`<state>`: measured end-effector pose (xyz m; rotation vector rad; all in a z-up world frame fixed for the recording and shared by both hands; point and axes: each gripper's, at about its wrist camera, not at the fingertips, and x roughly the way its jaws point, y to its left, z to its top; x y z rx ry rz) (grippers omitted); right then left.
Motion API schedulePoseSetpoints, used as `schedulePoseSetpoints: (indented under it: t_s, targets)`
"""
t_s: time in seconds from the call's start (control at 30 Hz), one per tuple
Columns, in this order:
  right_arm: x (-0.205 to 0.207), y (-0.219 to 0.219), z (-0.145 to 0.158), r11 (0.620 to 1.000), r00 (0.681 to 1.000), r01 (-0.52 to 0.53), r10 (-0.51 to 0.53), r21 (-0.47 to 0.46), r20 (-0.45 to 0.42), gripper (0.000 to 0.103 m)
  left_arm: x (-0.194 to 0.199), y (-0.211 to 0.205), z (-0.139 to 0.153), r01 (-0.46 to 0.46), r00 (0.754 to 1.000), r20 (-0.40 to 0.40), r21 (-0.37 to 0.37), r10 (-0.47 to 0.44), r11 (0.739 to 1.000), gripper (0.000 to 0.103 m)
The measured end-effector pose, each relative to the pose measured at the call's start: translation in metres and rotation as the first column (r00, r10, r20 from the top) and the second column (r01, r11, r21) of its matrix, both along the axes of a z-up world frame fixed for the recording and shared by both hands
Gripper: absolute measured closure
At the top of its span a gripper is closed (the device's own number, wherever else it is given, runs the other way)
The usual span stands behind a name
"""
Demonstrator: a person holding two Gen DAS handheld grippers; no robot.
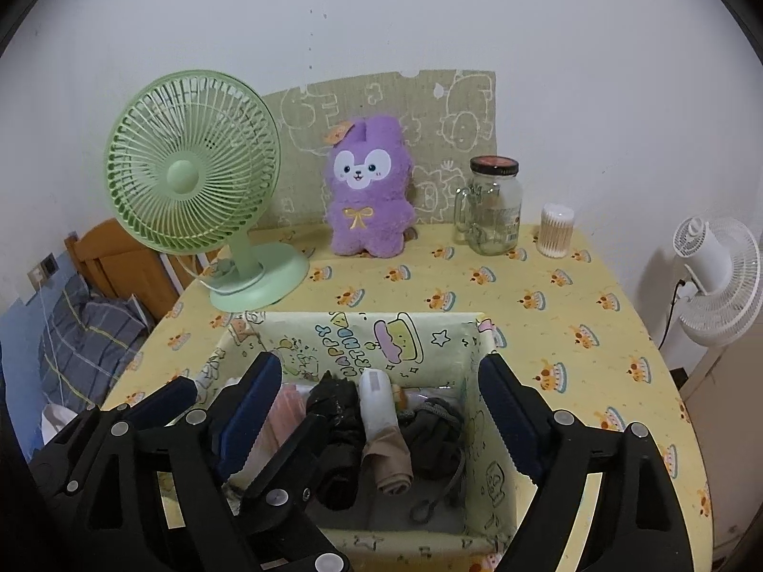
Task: Organize soft objects
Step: 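Lower the wipe pack and sock bundle into the box and open both grippers, then withdraw both grippers up and away from the box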
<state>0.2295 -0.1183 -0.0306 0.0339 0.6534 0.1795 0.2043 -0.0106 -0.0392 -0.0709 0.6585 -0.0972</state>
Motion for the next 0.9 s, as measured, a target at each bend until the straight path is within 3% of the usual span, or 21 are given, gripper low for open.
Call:
schedulePoseSetpoints:
  t_s: [0.9]
  targets:
    - [-0.077, -0.005, 0.045, 1.000, 0.995, 0.009, -0.010, 0.010, 0.096, 0.015, -0.077, -0.004, 0.042, -0.017, 0.994, 0.107, 0.024, 0.014, 1.000, 0.008]
